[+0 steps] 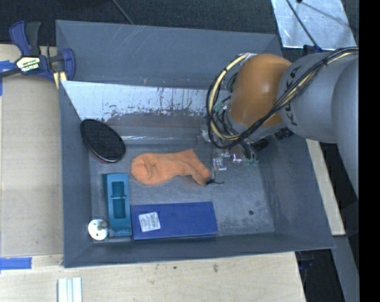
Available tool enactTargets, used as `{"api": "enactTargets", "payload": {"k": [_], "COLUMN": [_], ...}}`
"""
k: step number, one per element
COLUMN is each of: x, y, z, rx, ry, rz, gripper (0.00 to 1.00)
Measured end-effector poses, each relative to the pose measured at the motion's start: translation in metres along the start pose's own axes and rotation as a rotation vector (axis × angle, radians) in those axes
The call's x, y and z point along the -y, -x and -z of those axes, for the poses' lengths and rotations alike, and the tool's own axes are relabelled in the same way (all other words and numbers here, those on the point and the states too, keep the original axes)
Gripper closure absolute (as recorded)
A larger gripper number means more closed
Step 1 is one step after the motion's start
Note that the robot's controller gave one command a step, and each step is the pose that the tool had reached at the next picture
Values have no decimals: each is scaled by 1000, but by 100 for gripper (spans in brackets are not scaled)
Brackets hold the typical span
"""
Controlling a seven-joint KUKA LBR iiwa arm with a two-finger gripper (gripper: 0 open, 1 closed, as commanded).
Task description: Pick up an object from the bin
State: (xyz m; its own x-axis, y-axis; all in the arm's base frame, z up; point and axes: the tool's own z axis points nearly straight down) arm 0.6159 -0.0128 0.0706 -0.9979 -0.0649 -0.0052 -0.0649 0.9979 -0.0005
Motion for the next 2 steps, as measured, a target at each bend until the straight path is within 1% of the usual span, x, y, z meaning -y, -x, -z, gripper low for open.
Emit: {"api": "enactTargets", "payload": {"k": [1,2], "x": [-19,-19], "y": [5,5], "z": [1,1], "rx": [4,4], "ry": [0,0], "rz": [59,60], "gripper": [100,100]}}
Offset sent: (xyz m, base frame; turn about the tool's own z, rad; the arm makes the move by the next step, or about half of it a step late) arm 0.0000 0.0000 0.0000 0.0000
